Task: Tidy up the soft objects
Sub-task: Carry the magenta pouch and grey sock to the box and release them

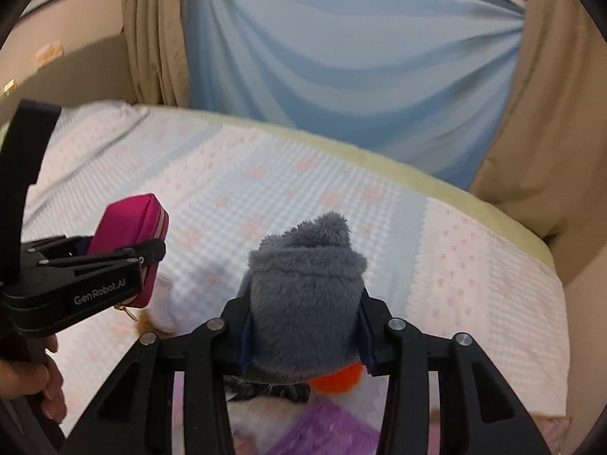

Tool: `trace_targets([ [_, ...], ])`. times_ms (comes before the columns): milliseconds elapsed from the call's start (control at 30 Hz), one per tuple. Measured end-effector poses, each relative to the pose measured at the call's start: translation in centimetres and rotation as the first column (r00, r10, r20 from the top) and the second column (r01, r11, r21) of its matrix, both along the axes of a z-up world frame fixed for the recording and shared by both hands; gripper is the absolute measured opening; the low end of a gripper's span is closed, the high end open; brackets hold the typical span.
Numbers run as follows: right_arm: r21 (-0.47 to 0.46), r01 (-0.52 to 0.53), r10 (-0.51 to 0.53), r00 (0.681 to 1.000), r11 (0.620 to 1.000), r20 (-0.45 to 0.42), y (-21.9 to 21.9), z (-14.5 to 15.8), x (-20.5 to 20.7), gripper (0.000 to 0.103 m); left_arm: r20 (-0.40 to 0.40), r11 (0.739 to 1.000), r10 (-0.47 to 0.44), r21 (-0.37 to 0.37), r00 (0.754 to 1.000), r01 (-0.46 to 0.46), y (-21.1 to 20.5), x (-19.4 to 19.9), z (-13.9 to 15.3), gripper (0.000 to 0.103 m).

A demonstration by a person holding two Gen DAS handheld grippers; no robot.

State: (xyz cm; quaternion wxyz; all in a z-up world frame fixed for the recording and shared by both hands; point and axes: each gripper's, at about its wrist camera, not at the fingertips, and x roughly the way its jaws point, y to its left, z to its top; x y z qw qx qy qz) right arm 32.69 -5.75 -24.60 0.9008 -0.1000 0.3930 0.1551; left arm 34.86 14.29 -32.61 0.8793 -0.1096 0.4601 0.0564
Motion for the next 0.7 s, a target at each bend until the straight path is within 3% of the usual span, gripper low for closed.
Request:
trace_targets([
  [133,0.07,0.062,-0.06,0.998,0.996,-0.037,-2.1,6.0,-3.3,0.039,0.026,0.999,-0.022,-0.028,0.999,0.023,-0.1,-3.1,5.5,0.043],
  [333,0.122,0.168,-0.163,0.985,0.978,-0.049,-6.6,12.1,-8.0,0.039,0.072,0.994,-0.109,-0.02,0.991,0.111,-2.7,-8.0,12.9,0.043],
  [533,0.144,0.287,-0.284,0.958,0.947,-0.042,-12.8,15.2,-11.6,0.039,0.084,0.976,-0.208,-0.041,0.974,0.212,-7.6,-11.7,16.7,0.043],
  [700,0.126,0.345,-0.342,0.939,0.93,-0.044,-18.8,16.1,-14.1,0.039,0.089,0.954,-0.289,-0.054,0.953,0.295,-14.6,-13.5,18.5,0.043],
])
